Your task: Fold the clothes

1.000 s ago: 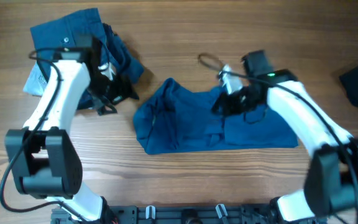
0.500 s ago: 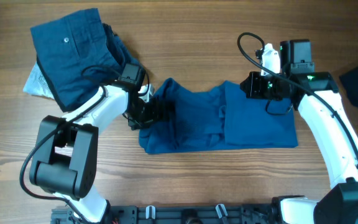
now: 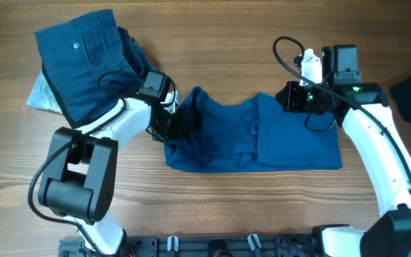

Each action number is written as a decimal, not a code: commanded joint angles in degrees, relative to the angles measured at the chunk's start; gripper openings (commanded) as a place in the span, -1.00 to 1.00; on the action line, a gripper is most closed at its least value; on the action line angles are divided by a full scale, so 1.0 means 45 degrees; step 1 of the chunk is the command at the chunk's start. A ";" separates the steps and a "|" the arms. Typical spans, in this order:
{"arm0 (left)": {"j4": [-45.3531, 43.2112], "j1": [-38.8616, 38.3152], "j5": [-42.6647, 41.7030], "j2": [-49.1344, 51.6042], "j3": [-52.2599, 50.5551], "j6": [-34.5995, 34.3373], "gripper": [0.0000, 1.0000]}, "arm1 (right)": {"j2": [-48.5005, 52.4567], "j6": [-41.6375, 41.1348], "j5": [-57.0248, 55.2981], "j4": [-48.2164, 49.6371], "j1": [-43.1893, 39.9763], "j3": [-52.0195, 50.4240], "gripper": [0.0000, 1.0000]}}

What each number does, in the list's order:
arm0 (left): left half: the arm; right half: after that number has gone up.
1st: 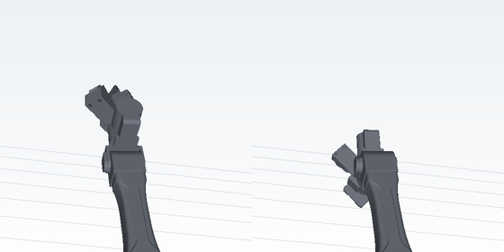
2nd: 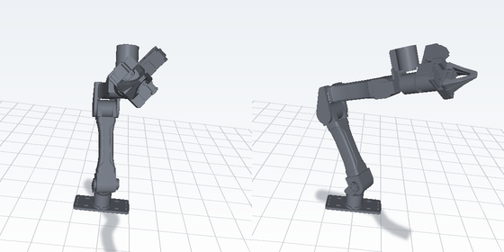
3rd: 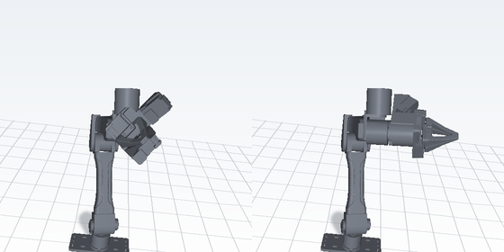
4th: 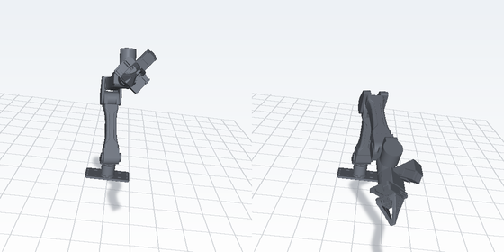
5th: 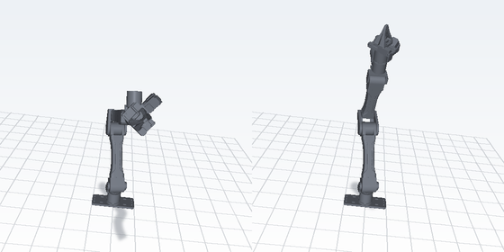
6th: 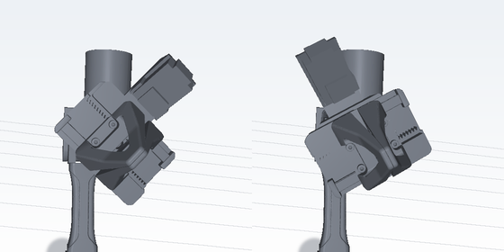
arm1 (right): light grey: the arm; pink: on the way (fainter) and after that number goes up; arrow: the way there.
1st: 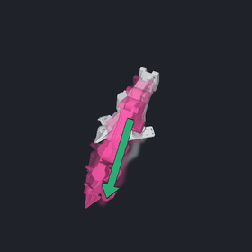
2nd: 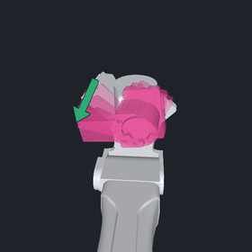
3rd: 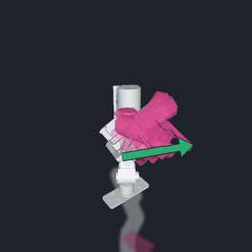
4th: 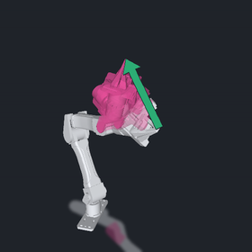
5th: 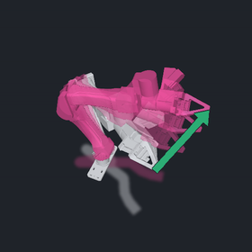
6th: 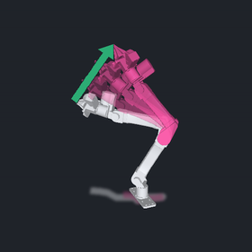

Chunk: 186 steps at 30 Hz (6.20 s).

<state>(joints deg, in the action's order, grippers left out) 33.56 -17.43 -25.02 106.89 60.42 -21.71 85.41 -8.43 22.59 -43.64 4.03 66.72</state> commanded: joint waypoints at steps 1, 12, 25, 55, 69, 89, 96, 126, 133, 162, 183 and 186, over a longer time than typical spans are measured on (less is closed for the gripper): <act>0.0466 0.0078 -0.0481 0.0019 -0.0005 0.0452 -0.92 | -0.0063 -0.0160 -0.0175 0.0024 -0.0010 0.0121 -0.78; 0.7121 0.1598 0.1195 -0.1637 0.5853 0.1229 -0.92 | -0.0063 -0.0185 -0.0175 0.0170 -0.0010 0.0121 -0.71; 0.3463 -0.3842 0.1253 -0.1030 0.5979 -0.1423 -0.92 | -0.0063 -0.3536 -0.2875 -0.0199 -0.1005 0.0121 -0.64; 0.5663 -0.5251 0.3638 0.0432 0.6615 0.0165 -0.57 | 0.0612 -0.1515 -0.0170 -0.1724 -0.1268 0.0063 -0.11; 0.7504 -0.5848 0.1409 0.1690 0.5051 0.0447 -0.92 | 0.1316 -0.0039 0.1370 -0.1409 -0.0534 -0.0194 -0.07; 0.4250 -0.1817 -0.0301 0.1564 0.5110 -0.0024 0.99 | 0.4138 -0.4027 -0.3366 -0.0782 -0.0034 -0.2914 -0.89; 0.2977 -0.1977 -0.4585 0.3857 0.5071 0.1316 0.85 | 0.4138 -0.3779 -0.3356 -0.0529 -0.0034 -0.2914 -0.87; 0.5280 1.0695 -0.2463 0.0393 0.9073 0.4454 0.29 | -0.0291 -0.2841 0.0238 -0.1637 -0.0078 0.1078 -0.72; 0.7169 1.1856 -0.2045 0.2302 0.9073 0.5221 0.54 | -0.0340 -0.3220 0.0233 -0.1506 -0.0078 0.1078 -0.70; 1.0588 0.6606 0.3696 -1.0399 0.9073 0.4201 0.99 | -0.4041 -0.0325 0.3138 0.1661 -0.0083 0.3322 0.86; 1.1662 0.6144 0.3823 -1.2206 0.9073 0.4148 1.00 | -0.3667 -2.1867 0.2953 0.0680 0.0019 0.3259 0.99; 1.1662 0.6144 0.3823 -1.2206 0.9073 0.4148 1.00 | -0.3798 -2.4494 0.2599 0.0656 0.0155 0.3147 0.99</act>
<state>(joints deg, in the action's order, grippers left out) 86.17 10.55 -8.51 52.12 101.32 -2.46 68.62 -93.21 35.83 -40.51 3.77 81.14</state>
